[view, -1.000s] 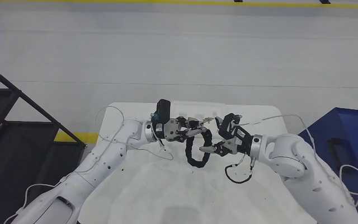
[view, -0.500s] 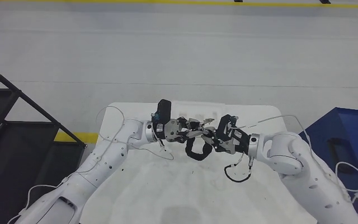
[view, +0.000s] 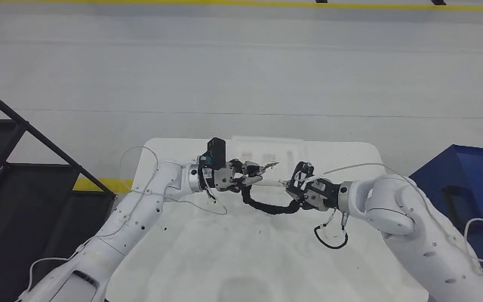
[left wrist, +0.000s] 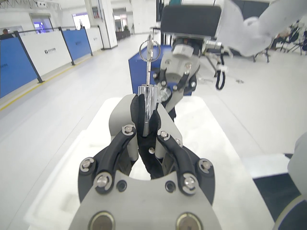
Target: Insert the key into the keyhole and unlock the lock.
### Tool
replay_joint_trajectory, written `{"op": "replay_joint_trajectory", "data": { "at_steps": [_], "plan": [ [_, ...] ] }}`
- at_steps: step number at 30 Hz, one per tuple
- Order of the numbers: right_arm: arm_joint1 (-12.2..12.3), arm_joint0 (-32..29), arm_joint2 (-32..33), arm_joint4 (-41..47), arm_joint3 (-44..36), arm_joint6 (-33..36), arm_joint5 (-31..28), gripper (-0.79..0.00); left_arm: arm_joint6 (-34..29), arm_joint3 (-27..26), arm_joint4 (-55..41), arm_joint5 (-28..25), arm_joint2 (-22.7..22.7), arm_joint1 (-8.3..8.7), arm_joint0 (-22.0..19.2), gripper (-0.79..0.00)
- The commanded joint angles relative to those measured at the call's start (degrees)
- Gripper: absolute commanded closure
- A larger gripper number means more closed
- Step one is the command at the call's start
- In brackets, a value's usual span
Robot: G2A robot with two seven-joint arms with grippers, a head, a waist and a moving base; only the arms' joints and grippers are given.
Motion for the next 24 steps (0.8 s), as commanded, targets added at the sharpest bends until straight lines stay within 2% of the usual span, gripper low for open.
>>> {"op": "replay_joint_trajectory", "data": {
  "at_steps": [1, 2, 3, 4, 6, 8, 10, 17, 24],
  "plan": [
    [-0.1, 0.1, -1.1, -0.4, 0.2, 1.3, 0.7, 0.000, -1.7, -0.3, 2.8, 0.0, -0.1, 0.39, 0.9, 0.000],
    [-0.2, 0.2, -1.6, -0.7, 0.5, 1.8, 1.0, -0.034, -2.0, -0.5, 3.6, 0.0, 0.1, 0.58, 1.4, 0.000],
    [-0.3, 0.3, -2.1, -0.8, 1.0, 2.1, 1.2, -0.185, -2.3, -0.6, 4.3, 0.0, 0.3, 0.79, 1.9, 0.000],
    [-0.3, 0.5, -2.6, -0.8, 1.4, 2.3, 1.2, -0.280, -2.3, -0.8, 4.9, 0.0, 0.7, 1.02, 2.3, 0.000],
    [-0.5, 0.9, -3.5, -0.5, 2.5, 2.8, 1.1, -0.385, -1.8, -0.8, 5.5, 0.0, 1.4, 1.53, 2.8, 0.000],
    [-0.6, 1.4, -4.0, -0.1, 3.2, 3.3, 0.9, -0.646, -1.5, -0.6, 6.5, 0.0, 2.0, 2.08, 2.9, 0.000],
    [-0.6, 1.7, -4.3, 0.3, 3.7, 3.4, 0.6, -0.785, -1.0, -0.2, 7.0, 0.0, 2.5, 2.56, 2.9, 0.000],
    [0.0, 0.7, -1.1, 1.7, 2.4, 0.5, -0.9, -0.785, -0.5, 0.9, 9.8, 0.0, 5.9, 3.77, 2.0, 0.000],
    [1.1, -2.6, 5.0, 1.6, -1.6, -4.0, -2.3, -0.785, -1.8, 1.2, 10.8, 0.0, 13.3, 3.93, -0.5, 0.000]
  ]
}}
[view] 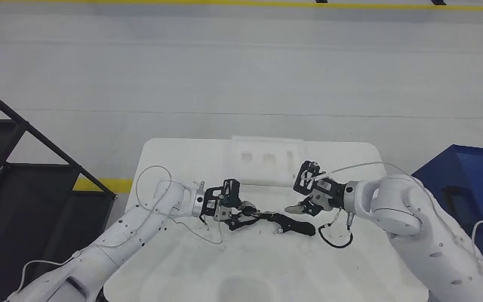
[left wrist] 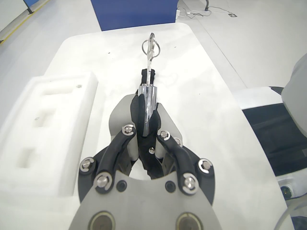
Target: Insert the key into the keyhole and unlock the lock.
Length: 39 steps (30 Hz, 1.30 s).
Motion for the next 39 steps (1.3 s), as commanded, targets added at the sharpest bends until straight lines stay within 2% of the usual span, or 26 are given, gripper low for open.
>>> {"op": "replay_joint_trajectory", "data": {
  "at_steps": [1, 3, 4, 5, 6, 7, 10, 13, 21, 28, 35, 39],
  "plan": [
    [0.3, -1.0, 1.5, -0.1, -1.0, -0.8, 0.0, -0.785, -1.2, 0.6, 0.0, 0.0, 2.5, -0.24, -1.0, 0.000],
    [0.4, -2.0, 2.8, 0.5, -2.2, -2.5, -0.2, -0.785, -3.1, 1.5, 0.3, 0.0, 4.7, -0.63, -2.2, 0.000],
    [0.5, -2.5, 3.4, 0.6, -2.5, -3.2, -0.3, -0.785, -3.4, 1.8, -0.3, 0.0, 5.8, -0.90, -2.6, -0.052],
    [0.6, -2.9, 4.0, 0.6, -2.9, -3.7, -0.3, -0.785, -3.9, 2.2, -0.7, 0.0, 7.2, -1.16, -3.1, -0.249],
    [0.7, -3.4, 4.5, 0.9, -3.1, -4.3, -0.3, -0.785, -4.8, 2.6, -1.0, 0.0, 8.7, -1.39, -3.7, -0.557],
    [0.8, -3.8, 4.9, 1.0, -3.3, -4.9, -0.3, -0.785, -5.4, 3.2, -2.0, 0.0, 10.0, -1.61, -4.4, -0.785],
    [0.8, -4.8, 6.0, 2.0, -3.3, -7.2, -0.3, -0.785, -6.5, 4.8, -5.3, 0.0, 13.0, -2.22, -6.7, -0.785],
    [0.8, -5.1, 5.4, 3.9, -2.4, -9.3, -3.4, -0.785, -5.9, 6.1, -9.1, 0.0, 15.1, -2.74, -8.8, -0.785],
    [0.1, -1.7, 3.7, 5.9, 3.1, -16.6, -6.7, -0.785, -1.8, 8.3, -14.0, 0.0, 16.6, -2.53, -15.4, -0.785],
    [-1.1, 7.1, 0.9, 7.4, 11.3, -20.3, -10.1, -0.785, -1.0, 11.0, -22.4, 0.0, 17.6, -1.23, -26.2, -0.785],
    [-2.3, 18.0, -2.9, 11.7, 19.7, -18.2, -15.5, -0.785, -4.3, 13.0, -33.4, 0.0, 21.8, -0.38, -36.5, -0.785],
    [-3.1, 23.3, -5.6, 13.7, 24.4, -16.7, -18.0, -0.785, -5.5, 14.9, -39.4, 0.0, 24.3, -0.64, -41.2, -0.785]
  ]
}}
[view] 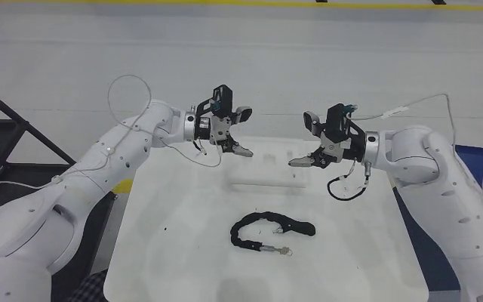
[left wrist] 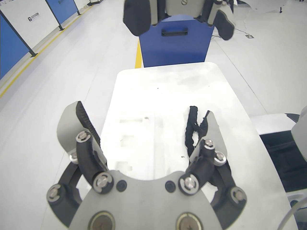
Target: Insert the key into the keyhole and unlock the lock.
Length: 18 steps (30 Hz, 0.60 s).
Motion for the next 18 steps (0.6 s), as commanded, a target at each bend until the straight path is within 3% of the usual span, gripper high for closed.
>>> {"op": "replay_joint_trajectory", "data": {
  "at_steps": [1, 9, 18],
  "plan": [
    [-0.4, 2.5, -1.2, 0.4, 2.3, 0.5, -0.1, -0.785, -0.3, 1.4, -2.5, 0.0, 1.1, -0.31, -2.1, -0.785],
    [-1.7, 7.6, -3.8, 0.2, 7.7, -0.5, 2.2, -0.785, 1.1, 4.7, -6.2, 0.0, 4.3, -1.74, -6.4, -0.785],
    [-1.9, 8.4, -4.3, 0.5, 8.4, -0.6, 2.3, -0.784, 1.1, 4.7, -6.2, 0.0, 4.3, -1.74, -6.4, -0.785]
  ]
}}
